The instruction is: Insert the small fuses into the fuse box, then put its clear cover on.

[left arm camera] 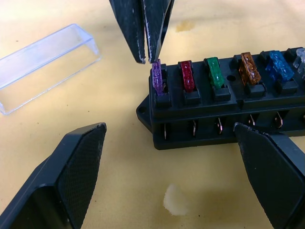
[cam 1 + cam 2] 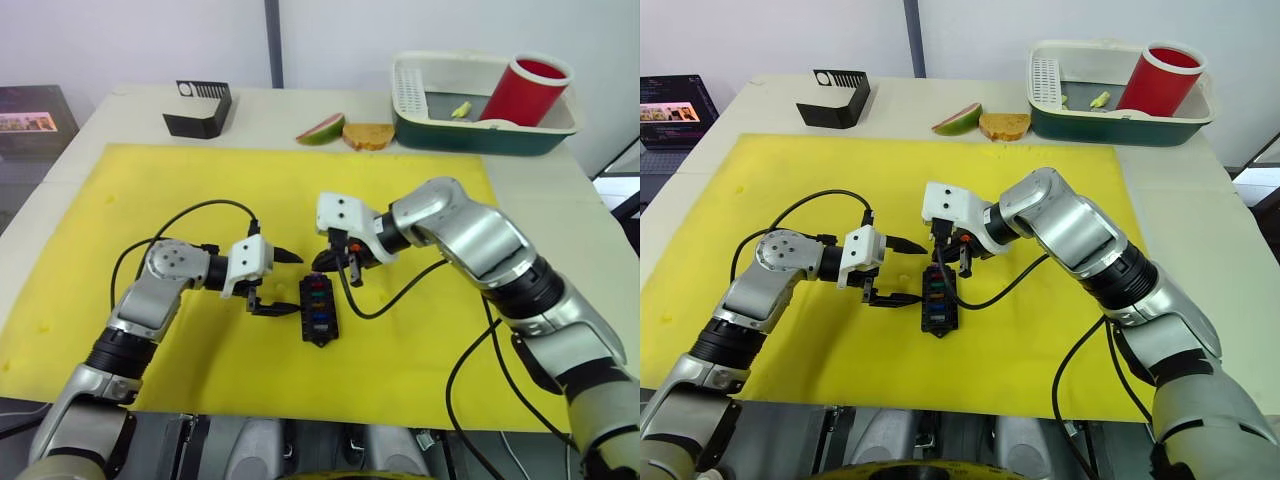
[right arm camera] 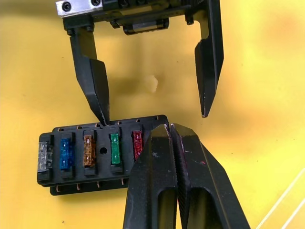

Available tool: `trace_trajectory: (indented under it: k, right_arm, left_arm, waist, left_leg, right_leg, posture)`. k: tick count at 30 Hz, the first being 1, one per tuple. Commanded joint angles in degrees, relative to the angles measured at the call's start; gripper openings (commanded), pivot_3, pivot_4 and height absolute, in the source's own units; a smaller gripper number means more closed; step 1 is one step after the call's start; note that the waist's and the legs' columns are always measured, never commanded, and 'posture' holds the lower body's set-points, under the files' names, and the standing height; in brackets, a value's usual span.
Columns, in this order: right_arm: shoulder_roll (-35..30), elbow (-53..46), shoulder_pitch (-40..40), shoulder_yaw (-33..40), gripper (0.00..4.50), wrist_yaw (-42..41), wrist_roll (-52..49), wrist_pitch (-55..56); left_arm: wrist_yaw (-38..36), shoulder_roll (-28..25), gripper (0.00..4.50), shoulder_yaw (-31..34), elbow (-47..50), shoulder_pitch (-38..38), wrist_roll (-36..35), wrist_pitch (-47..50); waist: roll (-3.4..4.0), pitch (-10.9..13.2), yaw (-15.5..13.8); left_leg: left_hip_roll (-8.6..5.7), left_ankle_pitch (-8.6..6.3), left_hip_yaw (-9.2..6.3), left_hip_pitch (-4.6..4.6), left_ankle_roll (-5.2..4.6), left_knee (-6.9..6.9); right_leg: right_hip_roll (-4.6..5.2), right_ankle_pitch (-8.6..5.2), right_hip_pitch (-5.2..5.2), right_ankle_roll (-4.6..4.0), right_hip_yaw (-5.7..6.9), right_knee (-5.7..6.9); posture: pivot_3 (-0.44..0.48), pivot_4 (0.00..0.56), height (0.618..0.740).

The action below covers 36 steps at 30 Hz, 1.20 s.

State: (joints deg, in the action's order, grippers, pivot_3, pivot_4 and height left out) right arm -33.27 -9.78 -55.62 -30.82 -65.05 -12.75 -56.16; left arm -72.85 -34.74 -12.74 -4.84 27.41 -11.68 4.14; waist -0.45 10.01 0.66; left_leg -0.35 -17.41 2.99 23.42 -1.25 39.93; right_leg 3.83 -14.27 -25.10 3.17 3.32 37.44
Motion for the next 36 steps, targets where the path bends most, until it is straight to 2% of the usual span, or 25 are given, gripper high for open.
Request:
trace_trajectory:
  k: [1,36]
  right_arm:
    - [0.08,-0.33,-0.01,1.27,0.04,0.20,-0.48,1.04]
    - [-1.89,1.94,3.87,-3.89,0.04,-0.23,4.27,5.49]
  left_arm:
    - [0.15,-0.12,4.50,0.11,1.09,0.51,0.13,-0.41]
    - [-0.12,-0.55,4.50,0.10,2.88,-0.65,-0.50,0.61]
  waist:
    - [0.00,0.00,0.00]
    - [0.00,-0.02,-0.03]
  left_leg:
    - [0.00,0.00,0.00,0.00,0.00,0.00]
    - [0.00,0.00,0.00,-0.03,-0.01,0.00]
  right_leg:
    - [0.00,0.00,0.00,0.00,0.00,0.00]
    - [0.00,0.00,0.04,0.00,0.00,0.00]
  posture:
    - [0.000,0.150,0.740]
    - [0.000,0.150,0.740]
